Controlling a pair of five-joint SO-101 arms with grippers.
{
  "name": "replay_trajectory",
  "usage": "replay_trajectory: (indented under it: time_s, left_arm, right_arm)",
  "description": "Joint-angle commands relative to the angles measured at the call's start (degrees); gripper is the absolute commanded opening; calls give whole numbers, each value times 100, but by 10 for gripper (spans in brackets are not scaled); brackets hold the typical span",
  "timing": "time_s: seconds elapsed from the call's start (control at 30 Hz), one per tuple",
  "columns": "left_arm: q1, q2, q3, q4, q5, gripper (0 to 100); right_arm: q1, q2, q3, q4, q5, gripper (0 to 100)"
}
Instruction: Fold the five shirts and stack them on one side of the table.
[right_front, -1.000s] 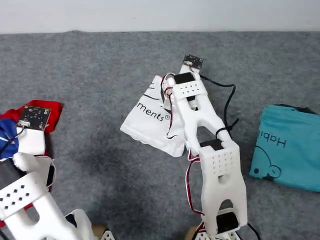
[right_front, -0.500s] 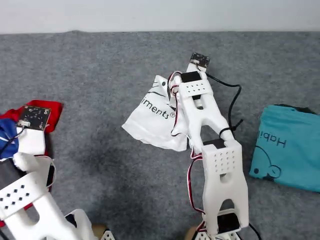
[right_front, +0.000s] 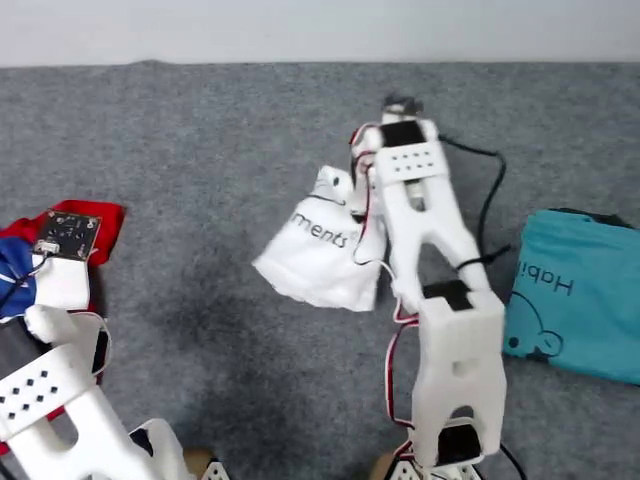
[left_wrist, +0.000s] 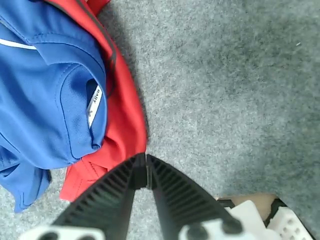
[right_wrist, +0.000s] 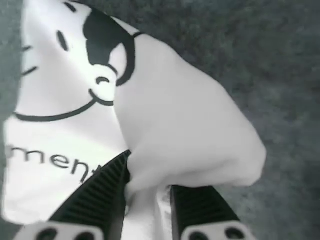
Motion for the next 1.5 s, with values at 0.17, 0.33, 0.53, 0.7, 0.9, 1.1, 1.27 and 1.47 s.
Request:
replay_trajectory:
  time_s: [0.17,0.33,0.53,0.7,0.9,1.1,1.27,1.47]
  left_arm:
    - [35,-123,-57,149,-18,5]
    - [35,-123,-40,149,-18,5]
    - [35,-123,-40,158,-18,5]
    - [35,-123,-40,158,-18,5]
    - [35,-123,-31,158,-18,5]
    - [35,-123,-31,158,-18,5]
    - [35,-123,-31,158,-18,5]
    - [35,-123,-31,158,-18,5]
  right_arm:
    - [716,-1516,-123,1007,1134,9]
    - [1604,-1956,-114,1024,1925,9]
    - [2457,-2202,-114,1033,2831,9]
    - [2914,-2360,-114,1042,3262,9]
    - [3486,-2396,-105,1051,3842,9]
    - [4004,-2360,-105,1051,4202,9]
    - [4374,-2352,-105,1042,4501,9]
    - [4804,-1789,-105,1024,4826,9]
